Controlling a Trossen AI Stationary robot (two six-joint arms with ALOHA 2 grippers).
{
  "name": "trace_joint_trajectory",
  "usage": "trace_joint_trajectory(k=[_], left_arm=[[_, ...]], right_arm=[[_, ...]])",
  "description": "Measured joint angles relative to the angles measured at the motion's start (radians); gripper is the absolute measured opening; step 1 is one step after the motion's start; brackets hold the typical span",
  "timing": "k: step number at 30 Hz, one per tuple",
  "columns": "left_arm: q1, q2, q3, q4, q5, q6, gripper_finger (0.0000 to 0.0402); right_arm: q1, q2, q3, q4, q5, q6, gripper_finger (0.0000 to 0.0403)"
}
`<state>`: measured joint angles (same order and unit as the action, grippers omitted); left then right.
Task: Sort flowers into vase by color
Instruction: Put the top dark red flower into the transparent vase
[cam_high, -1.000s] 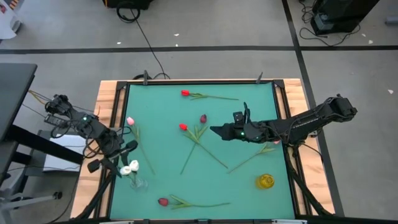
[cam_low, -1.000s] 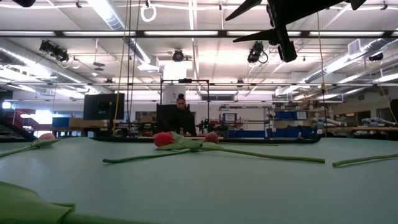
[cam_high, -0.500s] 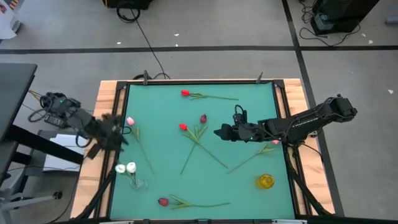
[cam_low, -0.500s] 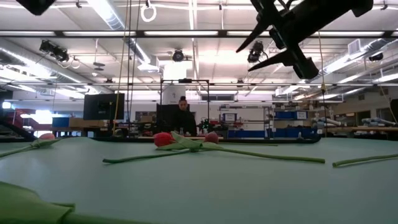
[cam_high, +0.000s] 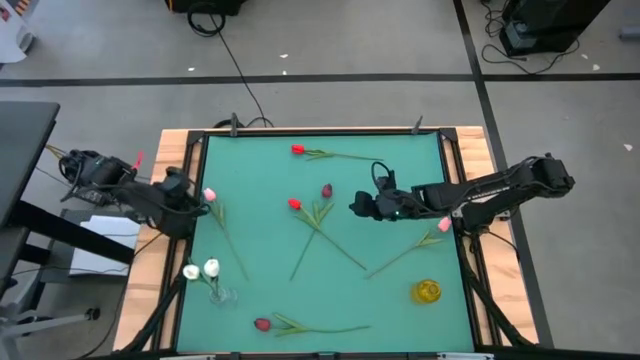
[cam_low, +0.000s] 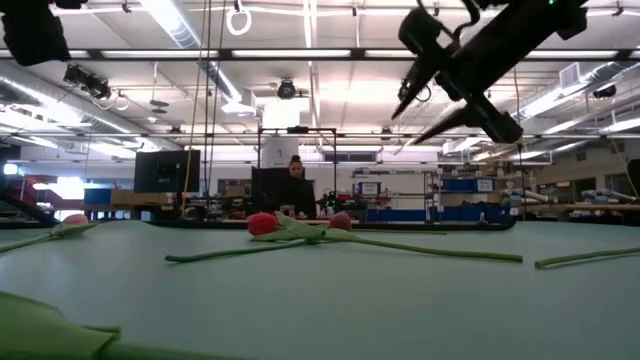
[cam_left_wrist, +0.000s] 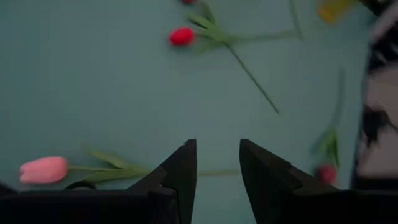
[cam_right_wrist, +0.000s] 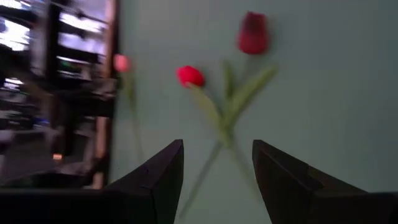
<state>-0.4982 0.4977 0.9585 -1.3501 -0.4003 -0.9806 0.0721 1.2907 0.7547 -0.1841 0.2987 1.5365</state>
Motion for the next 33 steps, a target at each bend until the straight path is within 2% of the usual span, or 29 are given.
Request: trace_joint_trajectory(k=[7,13,17,20,23,27,33], left_arm=[[0.071,0.077,0.000,-0.046,-0.085,-0.151,0.0125],[0.154,0.160,0.000,-0.036,-0.086,-0.216,0.0125],[0.194,0.218,0.000,0.021,-0.054,-0.250,0.0125],[0.206,0.259,0.000,0.123,0.025,-0.292,0.0125],[0.205,0.306,0.000,0.219,0.032,-0.299,0.0125],[0.236,0.382,0.000,0.285,0.020,-0.316,0.0125],[0.290,0.532,-0.001,0.429,0.068,-0.296,0.0126]], right_arm=[[-0.078,0.000,0.000,-0.043,-0.123,-0.126,0.0199],[-0.132,0.000,0.000,-0.097,-0.143,-0.248,0.0199],[-0.184,0.000,0.000,-0.236,-0.174,-0.299,0.0196],[-0.224,0.000,0.000,-0.342,-0.279,-0.338,0.0189],[-0.232,0.000,-0.001,-0.389,-0.311,-0.410,0.0181],[-0.231,0.001,-0.001,-0.338,-0.311,-0.482,0.0171],[-0.232,0.115,-0.001,-0.042,-0.337,-0.493,0.0169]])
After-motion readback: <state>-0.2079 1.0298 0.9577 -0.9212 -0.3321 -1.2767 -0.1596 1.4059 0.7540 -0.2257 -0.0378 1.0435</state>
